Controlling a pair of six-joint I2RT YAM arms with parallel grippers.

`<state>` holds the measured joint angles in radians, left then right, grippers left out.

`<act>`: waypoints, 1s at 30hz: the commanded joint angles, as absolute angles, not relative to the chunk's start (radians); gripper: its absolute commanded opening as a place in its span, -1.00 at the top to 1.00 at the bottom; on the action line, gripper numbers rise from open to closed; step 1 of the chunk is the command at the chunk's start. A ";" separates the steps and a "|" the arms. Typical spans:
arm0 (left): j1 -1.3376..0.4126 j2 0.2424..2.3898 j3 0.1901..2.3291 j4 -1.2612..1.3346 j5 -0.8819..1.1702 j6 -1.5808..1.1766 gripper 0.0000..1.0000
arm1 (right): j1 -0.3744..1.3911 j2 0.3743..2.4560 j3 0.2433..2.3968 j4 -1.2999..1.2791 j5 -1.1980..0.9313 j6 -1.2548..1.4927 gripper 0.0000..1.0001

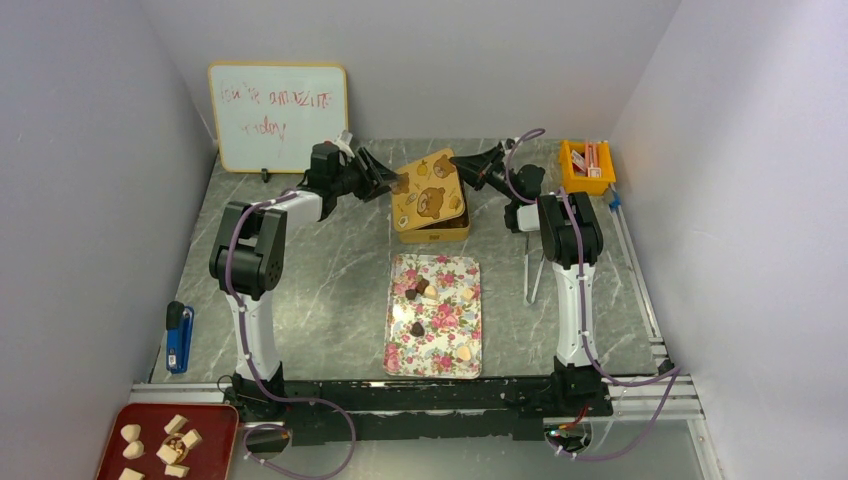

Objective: Pack the chocolate
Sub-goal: Pick up the box lid from the packing box.

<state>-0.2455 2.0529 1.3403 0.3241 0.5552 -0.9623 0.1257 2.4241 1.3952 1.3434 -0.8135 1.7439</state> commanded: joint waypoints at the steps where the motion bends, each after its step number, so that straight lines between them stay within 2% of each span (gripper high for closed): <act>1: -0.250 2.034 1.330 0.321 0.567 -0.929 -0.19 | 0.119 2.432 1.431 1.403 -0.812 1.736 1.00; 30: -0.317 2.037 1.342 0.243 0.567 -0.868 -0.20 | 0.095 2.458 1.452 1.378 -0.823 1.714 1.00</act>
<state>-0.3038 2.0529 1.3178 0.2638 0.5552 -0.9005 0.1085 2.4657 1.4208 1.3365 -0.8227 1.7466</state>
